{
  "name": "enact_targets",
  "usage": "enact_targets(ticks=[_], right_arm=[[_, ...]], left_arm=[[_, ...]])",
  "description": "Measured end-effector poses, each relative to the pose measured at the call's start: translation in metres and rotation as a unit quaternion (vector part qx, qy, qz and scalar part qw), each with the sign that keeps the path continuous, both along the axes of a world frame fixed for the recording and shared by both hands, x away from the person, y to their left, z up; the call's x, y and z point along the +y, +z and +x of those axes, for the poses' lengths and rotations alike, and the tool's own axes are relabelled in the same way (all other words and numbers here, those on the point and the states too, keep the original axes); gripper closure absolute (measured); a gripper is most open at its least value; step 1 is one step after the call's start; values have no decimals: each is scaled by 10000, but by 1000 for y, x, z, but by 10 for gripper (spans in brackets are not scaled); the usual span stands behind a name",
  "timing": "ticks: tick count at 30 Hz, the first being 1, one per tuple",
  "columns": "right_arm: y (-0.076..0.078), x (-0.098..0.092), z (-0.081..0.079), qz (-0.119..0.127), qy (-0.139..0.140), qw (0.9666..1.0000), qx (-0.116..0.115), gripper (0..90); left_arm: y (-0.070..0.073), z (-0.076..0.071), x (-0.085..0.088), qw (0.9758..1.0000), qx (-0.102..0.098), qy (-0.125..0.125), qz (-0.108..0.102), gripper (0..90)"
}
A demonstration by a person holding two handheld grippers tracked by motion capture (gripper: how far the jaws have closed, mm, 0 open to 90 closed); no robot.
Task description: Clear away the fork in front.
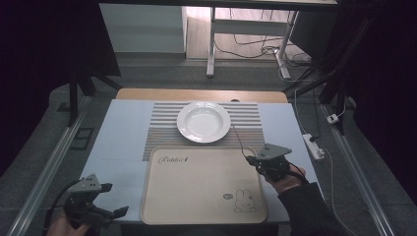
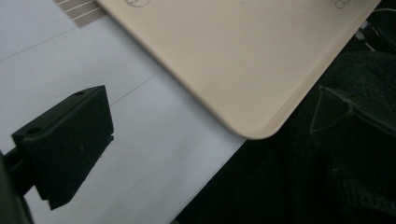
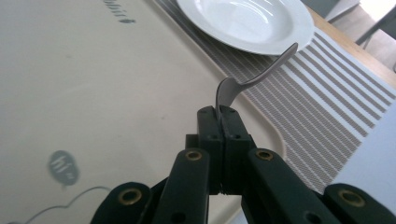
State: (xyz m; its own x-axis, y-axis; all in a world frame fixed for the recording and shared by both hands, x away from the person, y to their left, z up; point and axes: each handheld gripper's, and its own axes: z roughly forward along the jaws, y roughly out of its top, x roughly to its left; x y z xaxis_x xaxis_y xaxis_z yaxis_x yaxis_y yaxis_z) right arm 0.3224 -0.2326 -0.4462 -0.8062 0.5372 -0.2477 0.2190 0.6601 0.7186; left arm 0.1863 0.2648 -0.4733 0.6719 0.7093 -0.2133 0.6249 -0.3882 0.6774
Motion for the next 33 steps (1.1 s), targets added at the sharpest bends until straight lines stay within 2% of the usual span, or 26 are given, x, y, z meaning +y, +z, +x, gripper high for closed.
enact_targets(ticks=[4,5,6,9,10,16,17,18,19,20,21,25,29,33], right_arm=[[1,-1,-10,186,155,9997,101,897],[1,-1,-14,305,268,9990,163,897],[1,-1,-14,305,268,9990,163,897],[2,1,-21,422,439,9977,282,897],[1,2,-25,512,533,9965,388,897],[0,10,-34,582,821,9935,539,897],[0,11,-36,614,895,9923,590,896],[0,13,-39,714,1041,9896,685,896],[0,13,-39,714,1041,9896,685,896],[0,15,-41,814,1178,9868,759,896],[0,15,-41,814,1178,9868,759,896],[-1,19,-46,910,1399,9824,842,896],[-2,24,-48,910,1593,9788,914,896],[-3,30,-50,947,1776,9746,979,896]], left_arm=[[-1,7,-8,9996,-130,-232,-55,0],[-1,9,-10,9995,-168,-273,-58,0],[-1,10,-11,9993,-197,-305,-74,0],[-2,16,-16,9986,-295,-426,-141,0],[-3,18,-17,9983,-331,-469,-123,0],[-5,31,-29,9971,-391,-641,-91,0],[-4,33,-32,9968,-398,-688,-97,0],[-4,36,-35,9966,-398,-721,-103,0],[-3,38,-38,9963,-393,-763,-94,0],[-3,41,-41,9958,-391,-823,-94,0],[-2,43,-44,9954,-398,-865,-78,0],[-1,53,-57,9934,-356,-1089,6,0],[1,62,-69,9916,-414,-1223,90,0],[3,71,-79,9902,-459,-1314,70,0]])
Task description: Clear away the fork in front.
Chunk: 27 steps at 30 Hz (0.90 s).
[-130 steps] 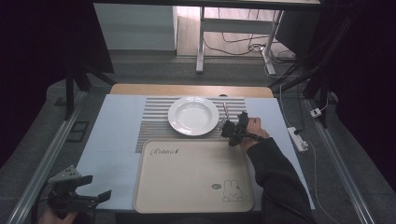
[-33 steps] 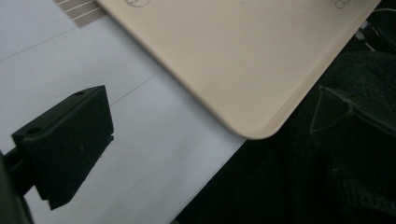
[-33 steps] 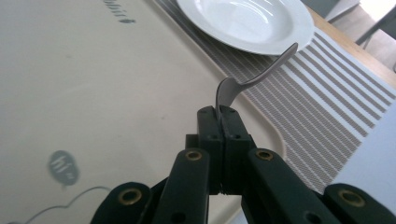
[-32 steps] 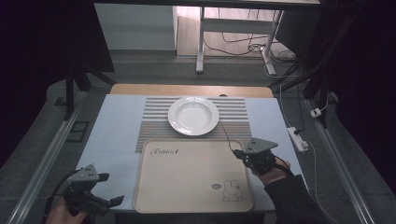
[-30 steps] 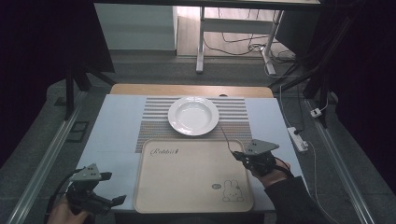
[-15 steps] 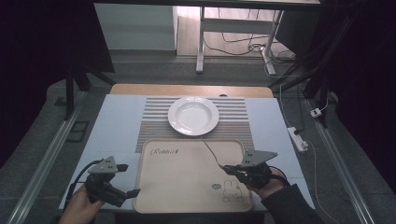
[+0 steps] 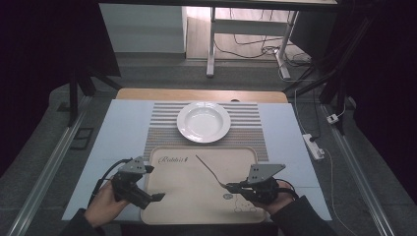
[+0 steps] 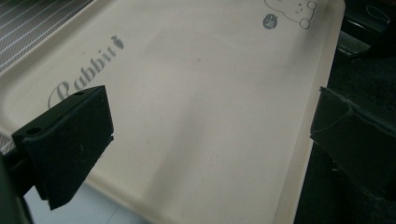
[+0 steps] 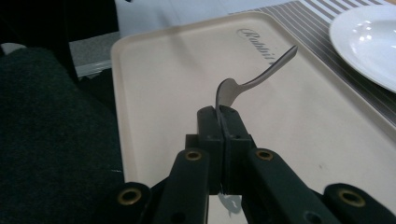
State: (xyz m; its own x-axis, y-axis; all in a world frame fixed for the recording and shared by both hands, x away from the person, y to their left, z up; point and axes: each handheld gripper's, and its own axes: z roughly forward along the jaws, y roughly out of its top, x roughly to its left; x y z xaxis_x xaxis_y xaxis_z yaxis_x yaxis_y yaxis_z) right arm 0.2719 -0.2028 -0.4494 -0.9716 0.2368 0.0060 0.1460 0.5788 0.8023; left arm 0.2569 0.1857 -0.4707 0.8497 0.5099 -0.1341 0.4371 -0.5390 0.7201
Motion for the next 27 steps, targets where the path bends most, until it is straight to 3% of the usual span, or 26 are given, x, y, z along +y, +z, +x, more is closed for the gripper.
enact_targets(ticks=[7,12,17,20,25,27], right_arm=[[-1,11,-4,73,327,9993,164,896],[-1,18,-6,81,542,9982,250,896],[-3,25,-8,37,730,9968,314,896],[-4,29,-10,34,876,9956,345,896],[-3,33,-13,12,1064,9937,351,896],[-3,35,-13,6,1110,9932,349,896]], left_arm=[[1,13,-17,9994,-68,-327,72,0],[2,24,-29,9964,-80,-825,169,0],[0,32,-44,9902,-192,-1310,454,0],[-1,37,-51,9870,-234,-1515,482,0],[-3,43,-62,9788,-343,-1907,664,0],[-4,45,-66,9739,-384,-2102,765,0]])
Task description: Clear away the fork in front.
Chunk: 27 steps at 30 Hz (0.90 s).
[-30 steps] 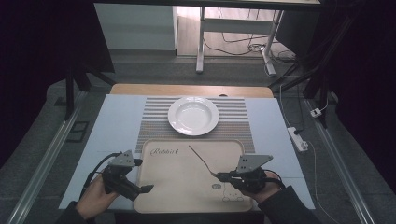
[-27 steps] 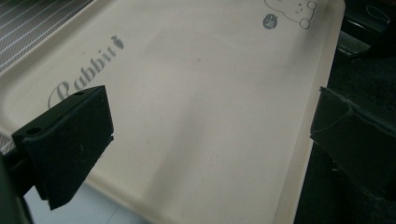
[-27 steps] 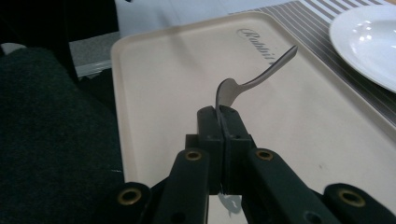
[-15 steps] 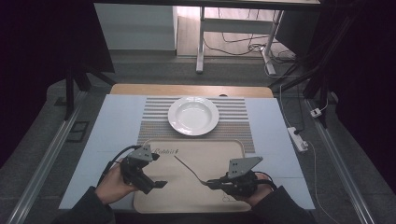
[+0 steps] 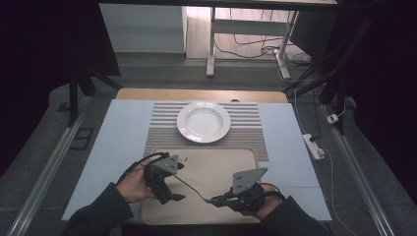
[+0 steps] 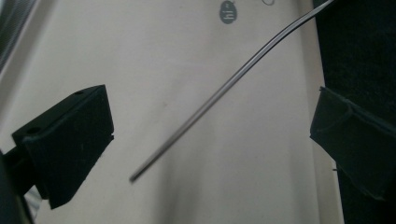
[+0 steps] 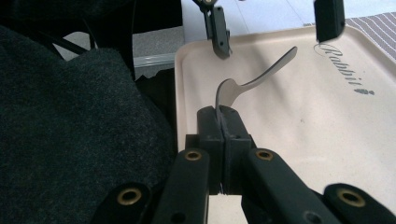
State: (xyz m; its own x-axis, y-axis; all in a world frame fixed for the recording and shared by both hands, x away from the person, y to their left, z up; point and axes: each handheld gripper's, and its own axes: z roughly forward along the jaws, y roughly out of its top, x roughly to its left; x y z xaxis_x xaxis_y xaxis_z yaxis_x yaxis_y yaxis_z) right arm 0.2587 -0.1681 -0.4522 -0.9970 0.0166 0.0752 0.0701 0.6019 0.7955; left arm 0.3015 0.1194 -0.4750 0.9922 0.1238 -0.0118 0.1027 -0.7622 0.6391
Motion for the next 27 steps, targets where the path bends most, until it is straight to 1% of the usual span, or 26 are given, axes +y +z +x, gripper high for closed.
enact_targets(ticks=[2,4,6,10,12,14,16,17,18,19,21,24,27], right_arm=[[0,1,0,-4,23,10000,10,896],[0,2,0,-9,48,10000,3,896],[0,2,0,-11,82,10000,4,896],[1,2,0,-33,126,9999,29,896],[1,3,-1,-51,147,9999,23,896],[1,3,-1,-54,161,9999,19,896],[2,3,-1,-47,183,9998,21,896],[2,3,-1,-43,198,9998,28,896],[1,3,-1,-52,215,9998,27,896],[1,3,-1,-58,233,9997,30,896],[1,3,-1,-60,258,9996,33,896],[2,4,-2,-55,289,9996,54,896],[2,4,-1,-64,315,9995,49,896]], left_arm=[[-2,1,-4,9998,-64,-173,103,0],[-4,1,-10,9987,-171,-399,249,0],[-4,1,-14,9974,-288,-567,329,13],[-3,1,-18,9952,-431,-815,335,85],[-2,1,-19,9935,-539,-925,375,153],[-2,0,-18,9926,-605,-989,354,221],[-1,1,-16,9911,-645,-1115,345,300],[-2,1,-15,9907,-647,-1148,334,343],[-1,2,-13,9896,-663,-1224,355,397],[-2,2,-13,9893,-665,-1257,333,444],[-1,2,-11,9877,-669,-1375,336,534],[-1,2,-10,9857,-713,-1491,325,618],[-1,2,-9,9838,-694,-1626,305,690]])
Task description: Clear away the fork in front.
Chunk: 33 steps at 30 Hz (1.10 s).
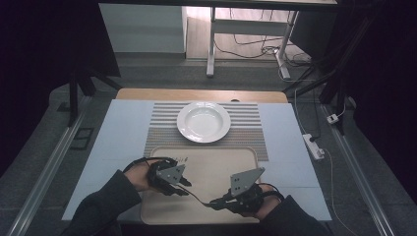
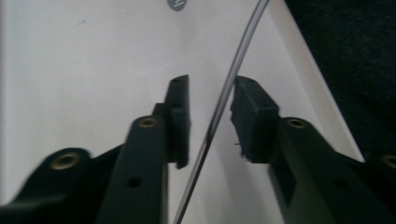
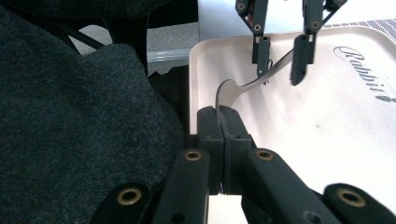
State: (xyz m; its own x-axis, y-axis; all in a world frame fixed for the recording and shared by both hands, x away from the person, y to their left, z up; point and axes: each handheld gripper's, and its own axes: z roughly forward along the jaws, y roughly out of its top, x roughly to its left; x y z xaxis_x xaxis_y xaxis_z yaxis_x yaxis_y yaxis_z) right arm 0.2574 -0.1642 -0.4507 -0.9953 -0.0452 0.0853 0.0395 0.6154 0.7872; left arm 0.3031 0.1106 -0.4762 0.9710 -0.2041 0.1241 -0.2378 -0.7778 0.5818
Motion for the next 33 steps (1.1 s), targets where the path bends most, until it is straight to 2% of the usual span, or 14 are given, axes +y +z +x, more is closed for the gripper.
enact_targets(ticks=[4,8,10,12,14,18,22,25,29,30,33], right_arm=[[0,0,0,36,45,10000,21,896],[-1,1,0,6,101,9999,25,896],[-1,1,0,-4,144,9999,47,895],[-1,2,1,-15,192,9998,85,893],[-2,2,1,5,197,9997,109,885],[-3,2,3,11,147,9998,142,862],[-2,0,5,52,26,9999,108,766],[-1,-1,7,-30,-133,9999,-67,676],[-1,-3,9,-42,-401,9989,-222,542],[-1,-4,9,-51,-481,9984,-306,507],[0,-7,12,-85,-803,9957,-462,431]], left_arm=[[-1,-1,0,9998,-41,-171,26,784],[-3,-2,-1,9991,-142,-395,75,809],[-3,-2,-1,9984,-178,-534,103,823],[-4,-3,-1,9966,-241,-775,157,840],[-5,-3,-1,9952,-179,-949,156,856],[-5,-1,0,9948,-53,-1006,167,866],[-1,-1,0,9956,60,-913,179,868],[-1,1,-1,9969,193,-702,292,868],[1,3,-1,9977,453,-227,453,867],[2,4,0,9972,563,-64,482,867],[4,4,3,9960,737,194,468,867]])
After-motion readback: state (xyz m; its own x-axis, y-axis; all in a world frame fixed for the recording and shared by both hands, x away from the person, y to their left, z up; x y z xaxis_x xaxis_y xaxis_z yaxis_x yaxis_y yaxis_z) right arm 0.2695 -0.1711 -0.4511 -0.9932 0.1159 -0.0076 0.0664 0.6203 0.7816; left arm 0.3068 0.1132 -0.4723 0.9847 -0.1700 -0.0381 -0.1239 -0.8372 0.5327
